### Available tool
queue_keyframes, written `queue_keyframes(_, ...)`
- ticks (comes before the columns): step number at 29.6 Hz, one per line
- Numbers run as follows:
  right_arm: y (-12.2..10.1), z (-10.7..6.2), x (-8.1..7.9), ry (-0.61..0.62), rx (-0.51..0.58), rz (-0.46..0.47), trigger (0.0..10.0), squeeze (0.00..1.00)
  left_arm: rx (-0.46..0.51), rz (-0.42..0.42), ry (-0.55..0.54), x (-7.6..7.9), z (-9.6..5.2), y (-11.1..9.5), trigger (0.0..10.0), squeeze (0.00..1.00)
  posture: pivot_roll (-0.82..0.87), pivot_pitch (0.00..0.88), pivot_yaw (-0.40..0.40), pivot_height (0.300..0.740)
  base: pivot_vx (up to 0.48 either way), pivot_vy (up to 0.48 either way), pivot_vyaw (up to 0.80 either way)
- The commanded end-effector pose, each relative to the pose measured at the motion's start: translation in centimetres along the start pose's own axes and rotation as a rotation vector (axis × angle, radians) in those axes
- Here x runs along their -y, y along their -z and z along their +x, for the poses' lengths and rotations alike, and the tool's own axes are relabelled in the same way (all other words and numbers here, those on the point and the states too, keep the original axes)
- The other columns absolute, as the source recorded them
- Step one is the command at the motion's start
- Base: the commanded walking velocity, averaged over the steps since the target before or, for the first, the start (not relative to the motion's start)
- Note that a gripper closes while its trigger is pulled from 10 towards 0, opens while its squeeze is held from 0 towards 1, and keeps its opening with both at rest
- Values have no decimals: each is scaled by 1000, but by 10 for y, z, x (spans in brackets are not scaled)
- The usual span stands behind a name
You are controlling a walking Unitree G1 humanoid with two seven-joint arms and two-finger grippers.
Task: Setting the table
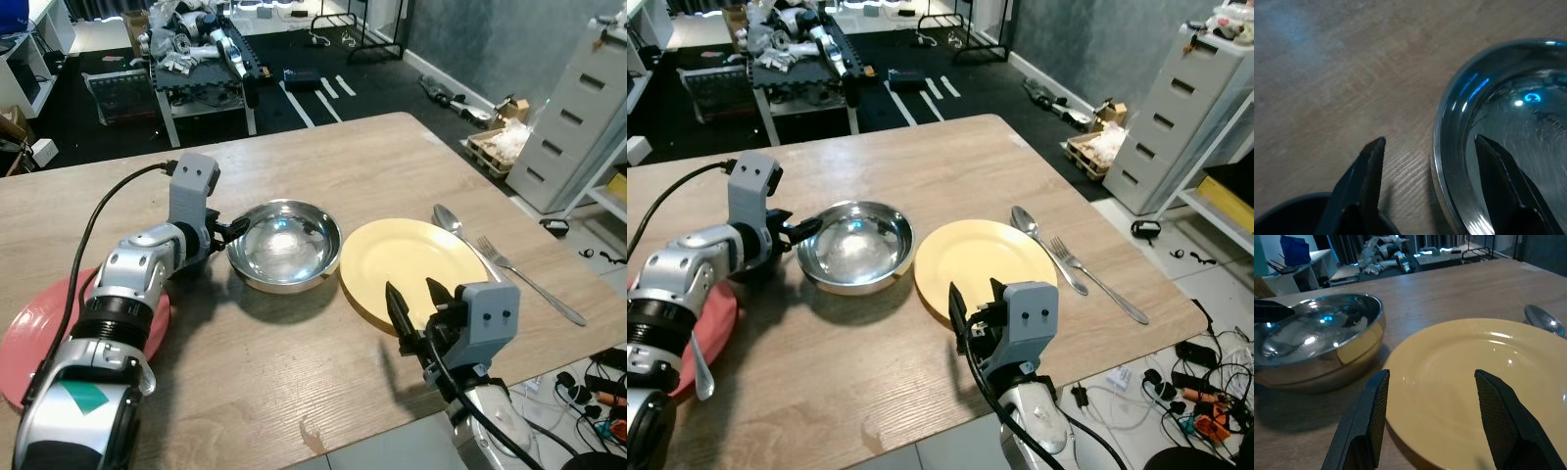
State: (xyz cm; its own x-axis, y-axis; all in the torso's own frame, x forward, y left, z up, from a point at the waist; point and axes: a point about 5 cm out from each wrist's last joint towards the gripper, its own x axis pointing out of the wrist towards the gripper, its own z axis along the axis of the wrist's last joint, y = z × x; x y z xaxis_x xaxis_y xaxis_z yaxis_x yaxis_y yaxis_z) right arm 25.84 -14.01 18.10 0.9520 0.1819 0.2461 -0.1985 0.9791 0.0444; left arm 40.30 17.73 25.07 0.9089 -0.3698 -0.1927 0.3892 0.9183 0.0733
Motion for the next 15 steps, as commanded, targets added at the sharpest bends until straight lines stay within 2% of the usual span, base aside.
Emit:
queue_keyframes(1, 1, -3, -2, 3, -10, 5, 10000, 0, -39, 5, 4, -3, 0, 7, 10000, 0, 7, 206, 118, 740, 0, 0, 0)
queue_keyframes(10, 1, -2, -3, -6, -15, 1, 10000, 0, -106, -107, 94, 2, 3, 21, 10000, 0, -2, 197, 121, 740, 0, 0, 0)
queue_keyframes(11, 1, -2, -3, -5, -15, 1, 10000, 0, -113, -117, 93, 1, 3, 23, 4196, 0, 3, 193, 128, 740, 0, 0, 0)
queue_keyframes(12, 1, -2, -3, -3, -15, 1, 10000, 0, -117, -127, 93, 1, 4, 24, 667, 0, 9, 192, 131, 740, 0, 0, 0)
queue_keyframes(14, 1, -2, -3, -3, -15, 1, 10000, 0, -117, -127, 93, 1, 4, 24, 667, 0, 9, 192, 131, 740, 0, 0, 0)
queue_keyframes(15, 1, -2, -3, -2, -15, 1, 10000, 0, -121, -138, 89, 0, 4, 24, 0, 0, 14, 191, 128, 740, 0, 0, 0)
